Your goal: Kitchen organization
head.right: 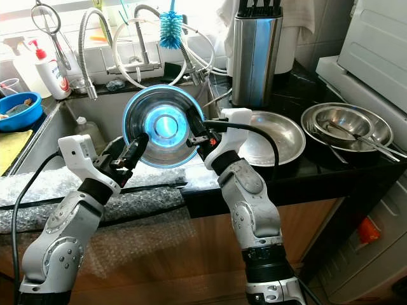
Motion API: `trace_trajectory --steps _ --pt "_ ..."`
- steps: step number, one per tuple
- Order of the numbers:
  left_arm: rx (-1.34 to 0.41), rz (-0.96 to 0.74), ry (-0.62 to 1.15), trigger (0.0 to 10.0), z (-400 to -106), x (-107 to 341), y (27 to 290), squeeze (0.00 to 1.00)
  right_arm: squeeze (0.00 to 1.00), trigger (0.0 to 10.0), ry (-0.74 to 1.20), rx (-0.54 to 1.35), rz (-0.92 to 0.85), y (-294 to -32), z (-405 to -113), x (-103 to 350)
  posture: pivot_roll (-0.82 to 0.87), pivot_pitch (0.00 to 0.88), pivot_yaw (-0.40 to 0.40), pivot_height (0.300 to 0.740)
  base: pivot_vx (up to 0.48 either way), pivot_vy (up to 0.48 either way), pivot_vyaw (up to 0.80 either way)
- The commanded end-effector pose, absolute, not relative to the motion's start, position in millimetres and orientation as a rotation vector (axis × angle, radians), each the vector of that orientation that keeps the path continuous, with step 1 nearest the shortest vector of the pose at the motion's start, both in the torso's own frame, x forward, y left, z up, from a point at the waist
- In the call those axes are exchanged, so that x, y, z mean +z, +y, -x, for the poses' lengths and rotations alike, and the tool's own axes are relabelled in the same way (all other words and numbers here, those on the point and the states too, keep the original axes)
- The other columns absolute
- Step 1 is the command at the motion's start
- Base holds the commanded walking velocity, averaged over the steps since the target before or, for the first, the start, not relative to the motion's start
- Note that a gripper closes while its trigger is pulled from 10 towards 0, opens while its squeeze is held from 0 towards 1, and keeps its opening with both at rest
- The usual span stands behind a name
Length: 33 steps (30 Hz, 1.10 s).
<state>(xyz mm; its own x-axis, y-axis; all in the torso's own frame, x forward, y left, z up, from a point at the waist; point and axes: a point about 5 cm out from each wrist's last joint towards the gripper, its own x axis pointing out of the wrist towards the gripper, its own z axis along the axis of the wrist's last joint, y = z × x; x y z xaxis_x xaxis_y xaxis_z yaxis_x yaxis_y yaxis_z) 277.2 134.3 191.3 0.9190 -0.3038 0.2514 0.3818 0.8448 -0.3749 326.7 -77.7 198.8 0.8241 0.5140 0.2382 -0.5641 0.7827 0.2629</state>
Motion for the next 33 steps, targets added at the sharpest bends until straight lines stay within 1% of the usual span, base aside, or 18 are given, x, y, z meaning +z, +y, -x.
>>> trace_trajectory --steps 1,12,13,14,15,16,33 --pt "-0.345 0.417 -0.184 0.0 -279.7 191.0 137.1 0.0 0.0 10.0 -0.188 0.604 -0.329 -72.2 -323.9 206.3 -0.09 0.0 0.1 0.74 0.0 0.0 0.0" --pt "-0.345 0.412 -0.18 0.0 -279.4 190.3 136.1 0.0 0.0 10.0 -0.19 0.602 -0.326 -72.3 -324.6 206.8 -0.09 0.0 0.099 0.74 0.0 0.0 0.0" --pt "-0.346 0.411 -0.18 0.0 -279.4 190.2 135.9 0.0 0.11 10.0 -0.189 0.603 -0.327 -72.2 -324.7 206.8 -0.09 0.0 0.099 0.74 0.0 0.0 0.0" --pt "-0.347 0.411 -0.18 0.0 -279.4 190.3 135.8 0.0 0.47 10.0 -0.189 0.605 -0.329 -72.2 -324.8 206.9 -0.09 0.0 0.099 0.74 0.0 0.0 0.0" --pt "-0.348 0.411 -0.18 0.0 -279.5 190.3 135.7 0.0 0.8 10.0 -0.189 0.606 -0.331 -72.2 -324.8 207.0 -0.09 0.0 0.099 0.74 0.0 0.0 0.0" --pt "-0.348 0.412 -0.181 0.0 -279.6 190.3 135.6 0.0 1.0 10.0 -0.188 0.607 -0.334 -72.1 -324.9 207.0 -0.09 0.0 0.099 0.74 0.0 0.0 0.0" --pt "-0.351 0.414 -0.179 0.0 -279.1 189.4 134.8 0.0 1.0 10.0 -0.2 0.614 -0.35 -72.3 -325.4 209.5 -0.09 0.0 0.099 0.74 0.0 0.0 0.0"
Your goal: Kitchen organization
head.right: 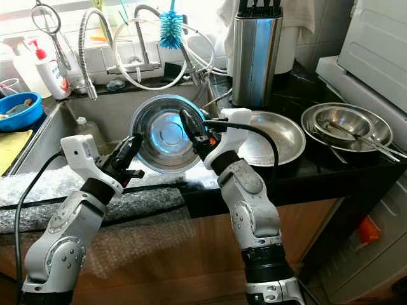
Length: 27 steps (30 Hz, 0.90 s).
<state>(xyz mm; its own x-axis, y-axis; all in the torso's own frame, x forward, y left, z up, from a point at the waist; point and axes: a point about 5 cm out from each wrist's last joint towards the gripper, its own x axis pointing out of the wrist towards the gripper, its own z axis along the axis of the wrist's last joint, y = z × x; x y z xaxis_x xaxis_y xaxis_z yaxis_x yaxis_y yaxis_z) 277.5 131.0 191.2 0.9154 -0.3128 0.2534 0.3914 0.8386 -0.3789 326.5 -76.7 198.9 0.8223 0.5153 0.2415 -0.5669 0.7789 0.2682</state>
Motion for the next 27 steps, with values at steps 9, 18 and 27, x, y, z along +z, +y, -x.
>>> trace_trajectory --steps 9,18,27 --pt "-0.346 0.418 -0.18 0.0 -280 189 135 0.0 0.0 10.0 -0.217 0.616 -0.373 -72 -325 215 -0.09 0.0 0.1 0.74 0.0 0.0 0.0" --pt "-0.259 0.493 -0.223 0.0 -283 192 146 0.0 0.0 10.0 -0.23 0.578 -0.365 -76 -326 218 -0.1 0.0 0.101 0.74 0.0 0.0 0.0" --pt "0.009 0.633 -0.335 0.0 -289 199 183 0.0 0.0 10.0 -0.248 0.368 -0.304 -102 -334 216 -0.1 0.0 0.102 0.74 0.0 0.0 0.0"
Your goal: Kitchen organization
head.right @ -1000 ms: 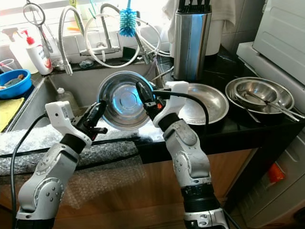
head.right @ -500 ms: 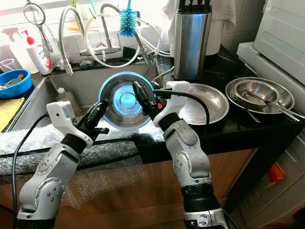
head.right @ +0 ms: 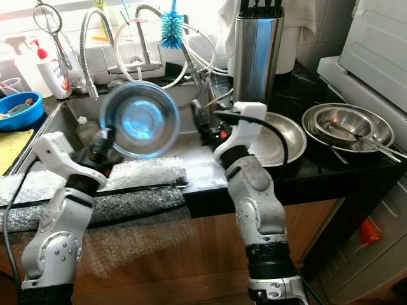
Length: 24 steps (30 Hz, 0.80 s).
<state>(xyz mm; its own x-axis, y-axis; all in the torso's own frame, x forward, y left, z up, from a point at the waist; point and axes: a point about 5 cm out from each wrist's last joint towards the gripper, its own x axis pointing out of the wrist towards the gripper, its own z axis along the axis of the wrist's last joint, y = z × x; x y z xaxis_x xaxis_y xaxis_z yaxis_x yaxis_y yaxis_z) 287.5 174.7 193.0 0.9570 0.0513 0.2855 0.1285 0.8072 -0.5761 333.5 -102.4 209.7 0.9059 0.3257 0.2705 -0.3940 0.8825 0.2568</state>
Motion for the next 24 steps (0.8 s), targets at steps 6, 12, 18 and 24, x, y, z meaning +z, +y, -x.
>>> trace_trajectory --steps 6,12,18,24 --pt "0.147 0.516 -0.347 4.7 -291 197 198 0.0 0.0 10.0 -0.275 0.396 -0.305 -97 -324 218 -0.1 0.0 0.1 0.74 0.0 0.0 0.0" --pt "0.158 0.357 -0.324 10.0 -293 187 203 0.0 0.0 10.0 -0.29 0.38 -0.252 -104 -302 207 -0.12 0.0 0.106 0.74 0.0 0.0 0.0" --pt "0.148 0.239 -0.317 10.0 -296 180 204 0.0 0.0 10.0 -0.284 0.359 -0.103 -110 -278 192 -0.13 0.0 0.112 0.74 0.0 0.0 0.0" --pt "0.148 0.212 -0.319 10.0 -300 176 202 0.0 0.0 10.0 -0.248 0.346 0.155 -122 -257 163 -0.14 0.0 0.116 0.74 0.0 0.0 0.0"
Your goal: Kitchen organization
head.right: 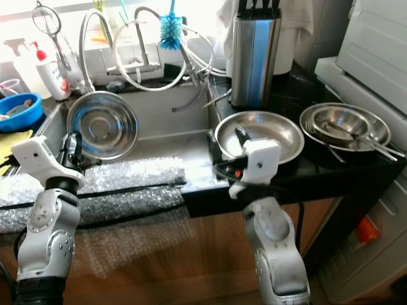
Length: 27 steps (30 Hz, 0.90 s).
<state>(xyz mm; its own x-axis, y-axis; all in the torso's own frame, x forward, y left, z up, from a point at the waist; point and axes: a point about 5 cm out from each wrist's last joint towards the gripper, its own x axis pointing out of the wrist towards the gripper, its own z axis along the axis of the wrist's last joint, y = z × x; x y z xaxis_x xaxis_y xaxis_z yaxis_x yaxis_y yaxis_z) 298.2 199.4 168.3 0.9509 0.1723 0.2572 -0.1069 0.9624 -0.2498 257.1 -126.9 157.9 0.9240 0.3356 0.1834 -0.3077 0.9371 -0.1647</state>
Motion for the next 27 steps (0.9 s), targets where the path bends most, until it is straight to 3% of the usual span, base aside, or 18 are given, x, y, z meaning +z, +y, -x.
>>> trace_trajectory --steps 1,15,23,27 --pt "0.149 0.206 -0.319 10.0 -300 175 203 0.0 0.0 10.0 -0.236 0.337 0.179 -125 -255 158 -0.14 0.0 0.117 0.74 0.0 0.0 0.0" --pt "0.144 0.048 -0.316 10.0 -333 182 208 0.0 0.0 10.0 -0.188 0.345 0.246 -125 -236 127 -0.16 0.0 0.147 0.74 0.0 0.0 0.0" --pt "0.1 -0.164 -0.146 10.0 -372 172 202 0.0 0.0 10.0 -0.194 0.351 0.236 -119 -231 121 -0.18 0.0 0.175 0.74 0.0 0.0 0.0" --pt "0.101 -0.175 -0.113 10.0 -380 170 196 0.0 0.0 10.0 -0.193 0.35 0.232 -118 -228 118 -0.19 0.0 0.183 0.74 0.0 0.0 0.0"
